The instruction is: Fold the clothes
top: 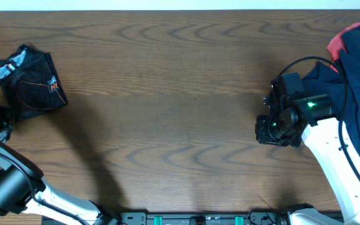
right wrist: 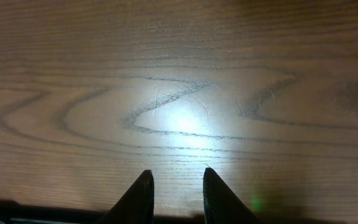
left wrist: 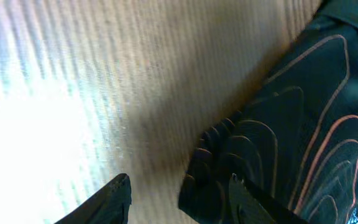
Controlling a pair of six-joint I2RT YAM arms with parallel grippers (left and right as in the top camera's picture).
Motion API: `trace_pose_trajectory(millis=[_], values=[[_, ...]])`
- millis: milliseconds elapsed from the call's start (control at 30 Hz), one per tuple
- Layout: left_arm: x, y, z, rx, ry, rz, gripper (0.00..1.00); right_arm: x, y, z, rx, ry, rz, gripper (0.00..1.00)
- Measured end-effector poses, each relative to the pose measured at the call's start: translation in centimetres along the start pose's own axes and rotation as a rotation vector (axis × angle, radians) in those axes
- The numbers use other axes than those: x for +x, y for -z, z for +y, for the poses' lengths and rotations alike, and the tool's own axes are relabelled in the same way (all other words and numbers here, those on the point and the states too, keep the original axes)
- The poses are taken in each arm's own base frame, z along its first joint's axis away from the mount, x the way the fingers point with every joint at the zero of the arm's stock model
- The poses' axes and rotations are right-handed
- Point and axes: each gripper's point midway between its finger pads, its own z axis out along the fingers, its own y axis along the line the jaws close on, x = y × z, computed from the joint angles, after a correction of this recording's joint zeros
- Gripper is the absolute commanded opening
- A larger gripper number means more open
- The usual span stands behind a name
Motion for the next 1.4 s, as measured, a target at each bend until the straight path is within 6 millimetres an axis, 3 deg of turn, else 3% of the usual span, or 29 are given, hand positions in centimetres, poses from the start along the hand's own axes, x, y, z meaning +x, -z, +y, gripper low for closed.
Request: trace_pose_trajectory(millis=[167,300,400,467,567,600,667,767,833,900,967,1067,1133,1233,1300,1400], values=[[0.8,0.0,0.5,-0.018,0.016,0.033,0.59,0.1,0.0,0.0,0.002,0.009,0.004,0.26],[1.3,0.1,-0.5,0.038,0.016,0.066,0.68,0.0,0.0,-0.2,0.010,0.015,0.001,0.29],[1.6,0.8,-1.7,0.085,-0.012,0.076,0.70,-0.5,0.0,-0.1,0.007,0.022,-0.021,0.49],[1.7,1.9,-3.3,0.119,-0.058,0.061,0.72,-1.1,0.0,0.0,0.003,0.022,-0.048,0.68],[2.6,5.4,-7.9,0.208,-0.189,0.013,0.76,-2.7,0.2,0.3,-0.014,0.031,-0.110,0.91],[3.5,6.9,-10.0,0.248,-0.256,-0.003,0.77,-3.4,0.3,0.5,-0.024,0.047,-0.137,0.98],[6.5,9.9,-14.3,0.328,-0.393,-0.014,0.77,-4.4,0.5,0.9,-0.036,0.071,-0.181,0.99],[14.1,13.2,-19.3,0.416,-0.614,0.049,0.79,-6.2,0.9,1.7,-0.063,0.099,-0.257,0.99],[20.4,14.2,-20.9,0.438,-0.763,0.133,0.86,-7.6,1.3,2.2,-0.080,0.119,-0.316,0.99],[27.0,14.9,-21.0,0.433,-0.928,0.232,1.00,-8.9,1.9,2.7,-0.094,0.137,-0.376,0.99],[32.1,15.7,-20.1,0.408,-1.067,0.311,0.98,-10.1,2.4,3.1,-0.104,0.157,-0.430,0.99],[37.0,16.8,-16.9,0.316,-1.227,0.414,0.98,-10.9,2.8,2.5,-0.098,0.154,-0.461,0.99],[38.4,17.4,-14.3,0.236,-1.284,0.476,0.98,-10.6,2.6,1.4,-0.076,0.136,-0.438,0.96],[38.3,18.4,-11.6,0.133,-1.320,0.507,0.98,-9.4,2.3,0.1,-0.043,0.115,-0.388,0.94],[37.7,19.5,-10.7,0.127,-1.331,0.477,0.98,-8.5,3.0,-0.5,-0.016,0.104,-0.387,0.94],[37.0,22.2,-10.4,0.222,-1.349,0.368,0.98,-7.6,5.4,-1.0,0.007,0.087,-0.455,0.85]])
